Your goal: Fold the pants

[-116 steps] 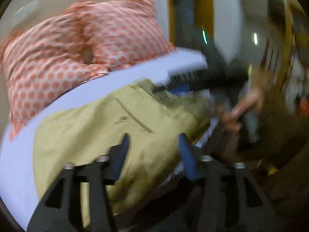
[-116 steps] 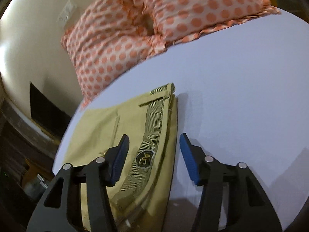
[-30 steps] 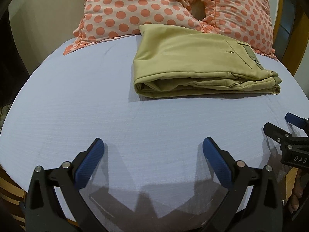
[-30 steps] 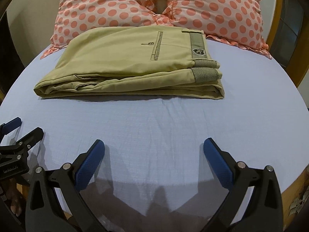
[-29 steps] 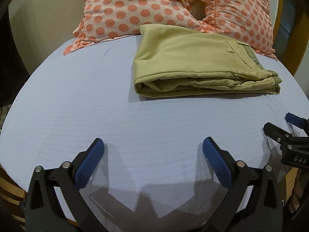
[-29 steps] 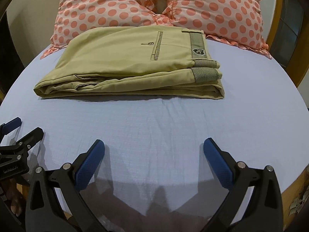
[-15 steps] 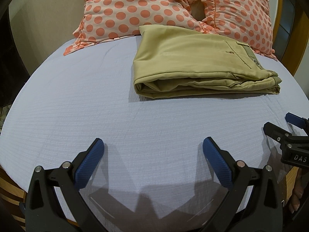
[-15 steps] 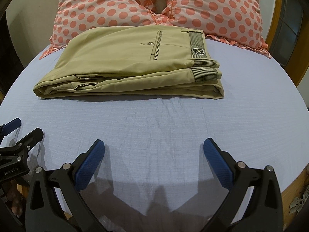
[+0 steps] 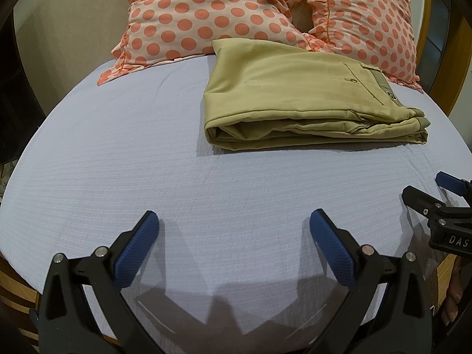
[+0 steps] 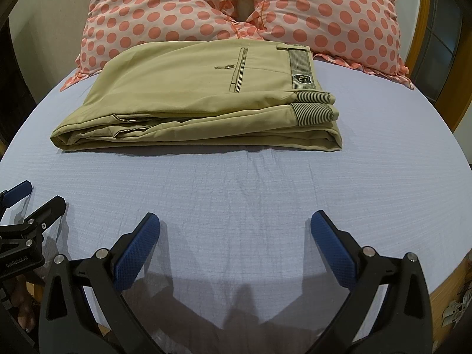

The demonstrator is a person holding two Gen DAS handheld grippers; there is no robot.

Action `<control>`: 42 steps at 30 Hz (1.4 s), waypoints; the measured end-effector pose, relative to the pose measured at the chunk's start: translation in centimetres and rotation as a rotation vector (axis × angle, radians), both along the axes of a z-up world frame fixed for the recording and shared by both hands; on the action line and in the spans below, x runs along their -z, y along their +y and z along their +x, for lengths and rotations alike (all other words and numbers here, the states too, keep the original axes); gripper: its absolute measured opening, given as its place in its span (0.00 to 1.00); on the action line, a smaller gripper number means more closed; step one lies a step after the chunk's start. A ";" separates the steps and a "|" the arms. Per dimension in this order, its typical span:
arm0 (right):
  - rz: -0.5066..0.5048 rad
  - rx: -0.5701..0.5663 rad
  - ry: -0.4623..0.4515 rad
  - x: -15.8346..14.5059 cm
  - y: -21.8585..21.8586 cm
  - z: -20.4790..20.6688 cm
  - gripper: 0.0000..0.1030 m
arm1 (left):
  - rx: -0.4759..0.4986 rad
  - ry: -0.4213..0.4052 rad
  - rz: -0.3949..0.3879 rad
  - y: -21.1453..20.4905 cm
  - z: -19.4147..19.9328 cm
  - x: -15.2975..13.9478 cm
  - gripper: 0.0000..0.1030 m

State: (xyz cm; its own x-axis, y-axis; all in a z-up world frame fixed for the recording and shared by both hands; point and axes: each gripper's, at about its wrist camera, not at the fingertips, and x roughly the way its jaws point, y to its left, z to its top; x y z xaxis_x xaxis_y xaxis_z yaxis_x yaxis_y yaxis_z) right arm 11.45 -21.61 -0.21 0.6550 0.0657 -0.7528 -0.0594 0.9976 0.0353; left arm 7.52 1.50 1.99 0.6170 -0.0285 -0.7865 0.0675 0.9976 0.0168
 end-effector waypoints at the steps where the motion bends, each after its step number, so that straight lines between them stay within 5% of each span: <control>1: 0.000 0.000 0.000 0.0 0.0 0.0 0.99 | 0.000 0.000 0.000 0.0 0.0 0.0 0.98; 42: 0.000 0.001 -0.006 -0.1 -0.1 0.0 0.99 | -0.006 0.049 -0.001 -0.2 0.7 -0.4 0.98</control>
State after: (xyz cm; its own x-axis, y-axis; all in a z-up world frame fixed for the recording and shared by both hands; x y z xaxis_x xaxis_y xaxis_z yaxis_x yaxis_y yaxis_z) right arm 11.47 -21.71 -0.15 0.6594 0.0655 -0.7489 -0.0588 0.9976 0.0354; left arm 8.17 1.26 2.34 0.5782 -0.0261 -0.8154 0.0628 0.9979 0.0125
